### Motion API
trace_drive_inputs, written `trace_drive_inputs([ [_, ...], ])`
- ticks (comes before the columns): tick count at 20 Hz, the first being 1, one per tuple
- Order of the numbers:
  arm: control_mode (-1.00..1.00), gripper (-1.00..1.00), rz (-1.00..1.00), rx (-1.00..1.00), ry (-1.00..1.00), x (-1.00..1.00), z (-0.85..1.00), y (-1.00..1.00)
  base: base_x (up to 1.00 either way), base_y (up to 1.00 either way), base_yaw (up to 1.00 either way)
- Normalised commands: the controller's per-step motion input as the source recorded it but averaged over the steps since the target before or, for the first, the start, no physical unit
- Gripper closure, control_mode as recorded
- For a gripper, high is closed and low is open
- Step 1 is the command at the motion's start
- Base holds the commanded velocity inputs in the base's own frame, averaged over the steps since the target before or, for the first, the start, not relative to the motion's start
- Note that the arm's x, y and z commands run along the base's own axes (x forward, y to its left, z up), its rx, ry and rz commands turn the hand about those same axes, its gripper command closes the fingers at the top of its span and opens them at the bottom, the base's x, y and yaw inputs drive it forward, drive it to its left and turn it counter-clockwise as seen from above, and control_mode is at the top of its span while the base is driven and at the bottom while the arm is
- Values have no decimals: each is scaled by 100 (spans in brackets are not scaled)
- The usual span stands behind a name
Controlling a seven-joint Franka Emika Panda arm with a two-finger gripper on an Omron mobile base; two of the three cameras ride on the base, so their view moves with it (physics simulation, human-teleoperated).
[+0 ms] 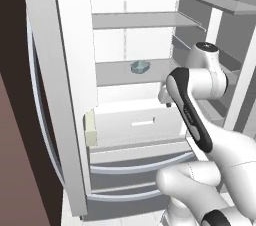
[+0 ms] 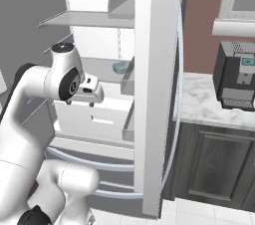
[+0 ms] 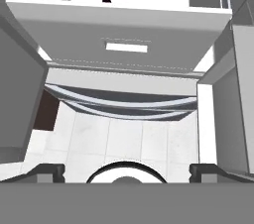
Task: Fully open the fridge drawer.
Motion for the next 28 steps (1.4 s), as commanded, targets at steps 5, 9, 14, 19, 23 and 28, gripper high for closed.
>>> trace_drive_inputs([
  [5,-100,-100,0,0,-1,6,0,2,-1,0,0],
  [9,-100,-100,0,0,0,32,0,5,0,0,0],
  [14,-100,-100,0,0,0,48,0,13,0,0,0],
  [19,-100,-100,0,0,0,34,0,12,0,0,0],
  [23,-100,-100,0,0,0,31,-11,1,0,0,0],
  [28,-100,-100,0,0,0,28,-27,0,0,0,0],
])
